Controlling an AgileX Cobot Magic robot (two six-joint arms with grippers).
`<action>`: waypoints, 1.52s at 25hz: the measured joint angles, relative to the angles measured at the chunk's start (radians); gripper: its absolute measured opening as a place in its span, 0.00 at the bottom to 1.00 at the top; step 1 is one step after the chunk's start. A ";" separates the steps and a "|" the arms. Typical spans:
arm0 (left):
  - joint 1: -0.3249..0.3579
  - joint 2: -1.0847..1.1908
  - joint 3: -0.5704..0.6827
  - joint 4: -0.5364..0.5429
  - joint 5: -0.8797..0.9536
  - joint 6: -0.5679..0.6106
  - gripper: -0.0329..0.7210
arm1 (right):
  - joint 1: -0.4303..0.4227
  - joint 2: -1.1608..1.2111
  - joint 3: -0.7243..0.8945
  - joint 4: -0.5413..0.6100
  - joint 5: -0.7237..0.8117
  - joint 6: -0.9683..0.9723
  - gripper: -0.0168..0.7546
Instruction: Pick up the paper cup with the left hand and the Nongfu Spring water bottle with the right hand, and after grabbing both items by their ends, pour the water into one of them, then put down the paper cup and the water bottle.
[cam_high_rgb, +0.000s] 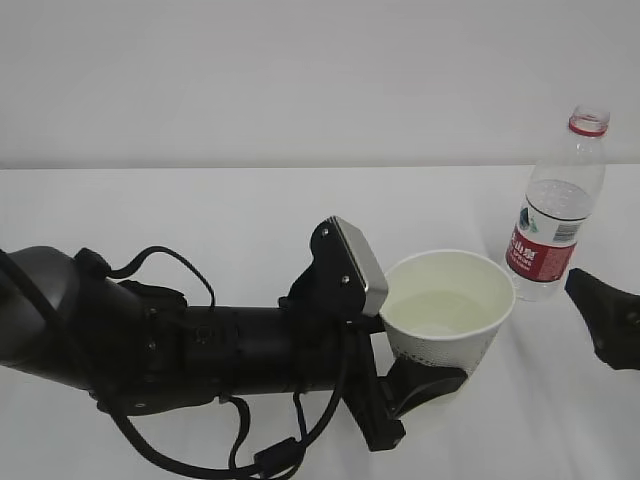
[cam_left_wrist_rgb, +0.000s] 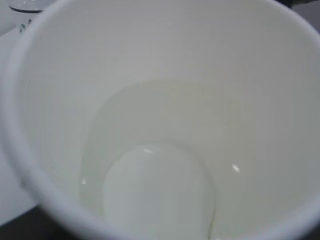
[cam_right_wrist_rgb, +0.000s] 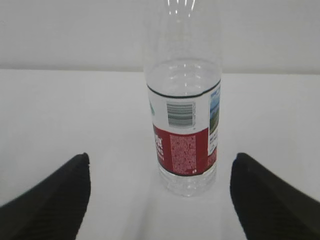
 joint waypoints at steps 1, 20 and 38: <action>0.000 0.000 0.000 -0.004 0.000 0.000 0.71 | 0.000 -0.023 0.007 0.000 0.000 0.004 0.87; 0.030 0.000 0.000 -0.260 -0.033 0.008 0.71 | 0.000 -0.128 0.008 -0.010 -0.001 0.010 0.84; 0.170 0.000 0.021 -0.271 -0.043 0.035 0.71 | 0.000 -0.128 0.008 -0.018 -0.001 -0.020 0.84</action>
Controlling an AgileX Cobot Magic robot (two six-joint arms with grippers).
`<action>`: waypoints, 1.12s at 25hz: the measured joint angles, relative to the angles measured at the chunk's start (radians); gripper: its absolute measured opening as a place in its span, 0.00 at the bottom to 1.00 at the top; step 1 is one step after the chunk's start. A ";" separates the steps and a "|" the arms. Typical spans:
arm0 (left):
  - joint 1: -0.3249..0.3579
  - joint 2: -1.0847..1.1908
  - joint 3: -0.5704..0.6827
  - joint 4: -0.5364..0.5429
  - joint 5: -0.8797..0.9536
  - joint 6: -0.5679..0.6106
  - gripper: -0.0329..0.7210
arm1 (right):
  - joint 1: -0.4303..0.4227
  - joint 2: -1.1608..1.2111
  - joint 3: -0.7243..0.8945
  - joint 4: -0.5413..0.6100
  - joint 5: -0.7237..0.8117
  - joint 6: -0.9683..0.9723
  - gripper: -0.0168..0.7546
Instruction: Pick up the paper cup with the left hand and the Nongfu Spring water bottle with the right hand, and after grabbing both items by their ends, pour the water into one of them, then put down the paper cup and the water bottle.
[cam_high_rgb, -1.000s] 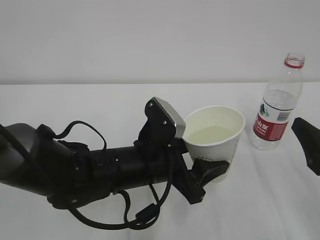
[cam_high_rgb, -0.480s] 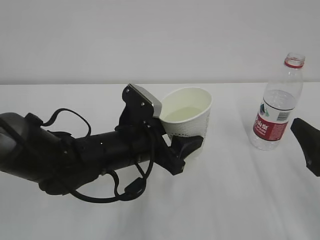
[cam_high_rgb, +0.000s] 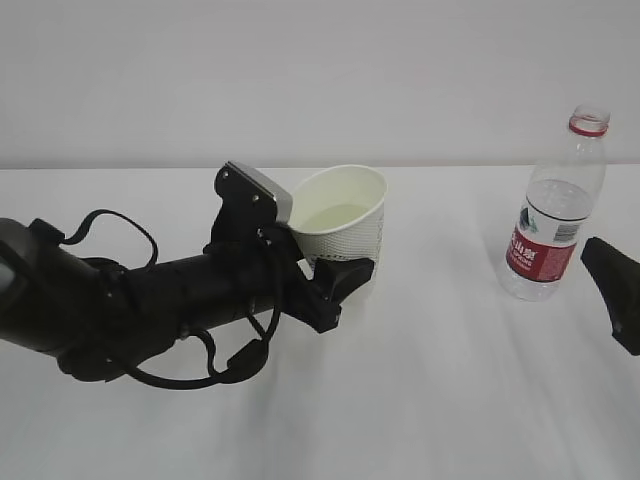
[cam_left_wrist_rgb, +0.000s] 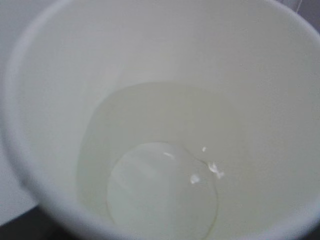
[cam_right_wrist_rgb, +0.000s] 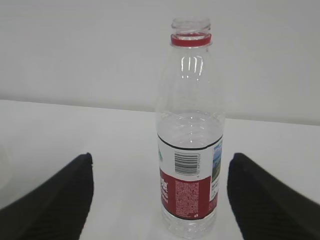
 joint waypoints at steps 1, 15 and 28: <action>0.004 0.000 0.013 -0.001 -0.015 0.000 0.71 | 0.000 0.000 0.000 0.000 0.000 -0.004 0.84; 0.157 0.000 0.246 -0.191 -0.223 0.046 0.71 | 0.000 0.000 0.000 -0.001 0.000 -0.028 0.84; 0.232 -0.012 0.371 -0.402 -0.227 0.171 0.71 | 0.000 0.000 0.000 -0.001 0.000 -0.031 0.81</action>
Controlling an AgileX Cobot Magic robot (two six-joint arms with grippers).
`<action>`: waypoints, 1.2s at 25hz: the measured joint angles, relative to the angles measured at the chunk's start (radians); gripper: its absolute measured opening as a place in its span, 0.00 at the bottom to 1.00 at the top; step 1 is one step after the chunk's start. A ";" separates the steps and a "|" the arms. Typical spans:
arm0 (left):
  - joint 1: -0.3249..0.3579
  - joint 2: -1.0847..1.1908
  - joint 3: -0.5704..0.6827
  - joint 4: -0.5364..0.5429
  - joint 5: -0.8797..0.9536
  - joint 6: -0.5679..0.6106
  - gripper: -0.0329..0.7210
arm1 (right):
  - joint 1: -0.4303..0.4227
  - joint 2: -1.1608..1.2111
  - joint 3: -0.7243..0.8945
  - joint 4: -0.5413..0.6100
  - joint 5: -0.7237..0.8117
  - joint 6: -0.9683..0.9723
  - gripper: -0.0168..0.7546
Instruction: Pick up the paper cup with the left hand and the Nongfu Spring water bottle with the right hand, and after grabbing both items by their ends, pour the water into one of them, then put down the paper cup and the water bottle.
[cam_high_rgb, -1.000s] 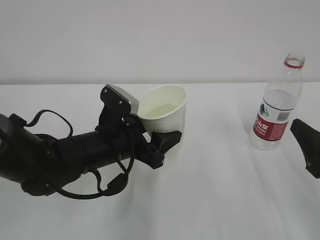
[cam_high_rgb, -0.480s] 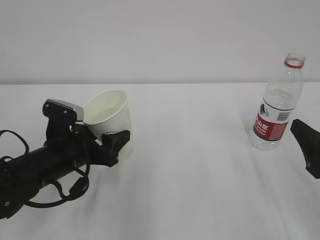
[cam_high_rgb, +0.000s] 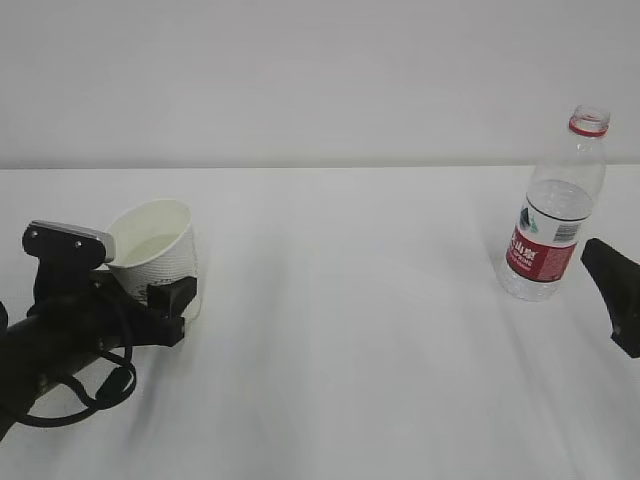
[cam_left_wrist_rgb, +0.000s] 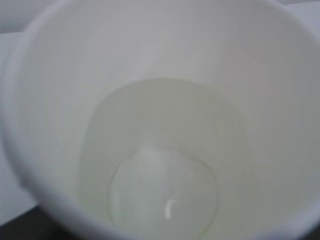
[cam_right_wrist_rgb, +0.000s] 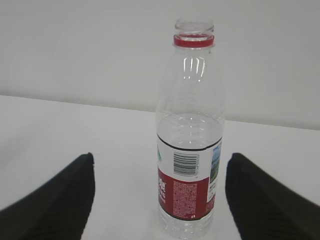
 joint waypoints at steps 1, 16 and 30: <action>0.000 0.000 0.003 -0.022 0.000 0.005 0.71 | 0.000 0.000 0.000 0.000 0.000 0.000 0.81; 0.002 0.000 -0.031 -0.203 -0.001 0.012 0.71 | 0.000 0.000 0.000 0.000 0.000 -0.002 0.81; 0.002 0.068 -0.149 -0.202 -0.003 0.012 0.71 | 0.000 0.000 0.000 0.000 0.000 -0.002 0.80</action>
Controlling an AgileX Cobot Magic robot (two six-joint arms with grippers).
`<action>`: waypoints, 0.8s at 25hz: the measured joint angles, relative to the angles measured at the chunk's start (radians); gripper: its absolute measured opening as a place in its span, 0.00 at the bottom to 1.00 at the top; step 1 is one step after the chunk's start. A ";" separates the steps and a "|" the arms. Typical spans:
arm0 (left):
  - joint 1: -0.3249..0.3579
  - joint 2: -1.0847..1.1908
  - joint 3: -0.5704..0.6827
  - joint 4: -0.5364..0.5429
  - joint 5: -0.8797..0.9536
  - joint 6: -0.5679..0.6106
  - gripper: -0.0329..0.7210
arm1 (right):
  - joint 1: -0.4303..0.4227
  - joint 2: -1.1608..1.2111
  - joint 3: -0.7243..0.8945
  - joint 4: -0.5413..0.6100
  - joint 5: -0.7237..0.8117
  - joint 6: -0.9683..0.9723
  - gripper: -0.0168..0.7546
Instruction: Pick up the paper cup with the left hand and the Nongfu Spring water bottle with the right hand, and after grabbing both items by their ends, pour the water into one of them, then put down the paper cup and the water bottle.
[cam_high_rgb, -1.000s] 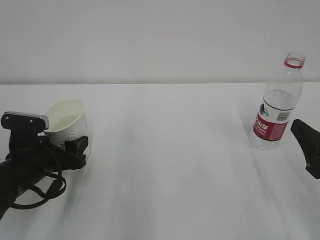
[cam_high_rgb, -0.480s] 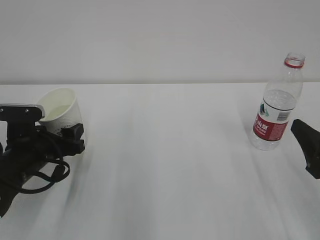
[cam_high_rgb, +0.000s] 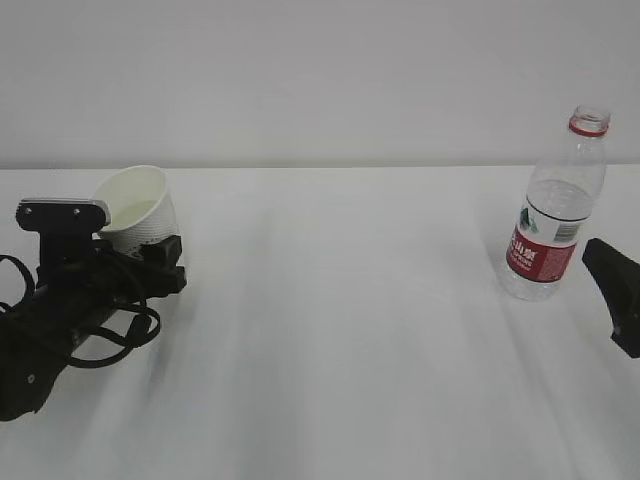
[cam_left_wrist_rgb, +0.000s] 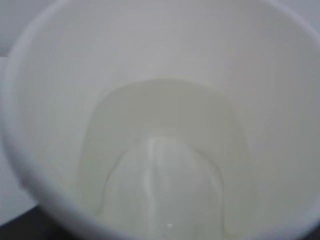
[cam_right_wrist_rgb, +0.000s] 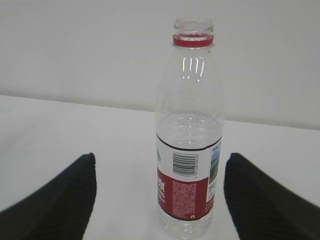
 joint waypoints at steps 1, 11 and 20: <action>0.000 0.010 -0.006 0.002 0.000 0.000 0.71 | 0.000 0.000 0.000 0.000 0.000 0.000 0.80; 0.000 0.058 -0.030 0.004 -0.004 0.000 0.70 | 0.000 0.000 0.000 0.000 -0.002 0.000 0.79; 0.000 0.061 -0.030 0.006 -0.009 0.000 0.70 | 0.000 0.000 0.000 0.000 -0.002 0.000 0.79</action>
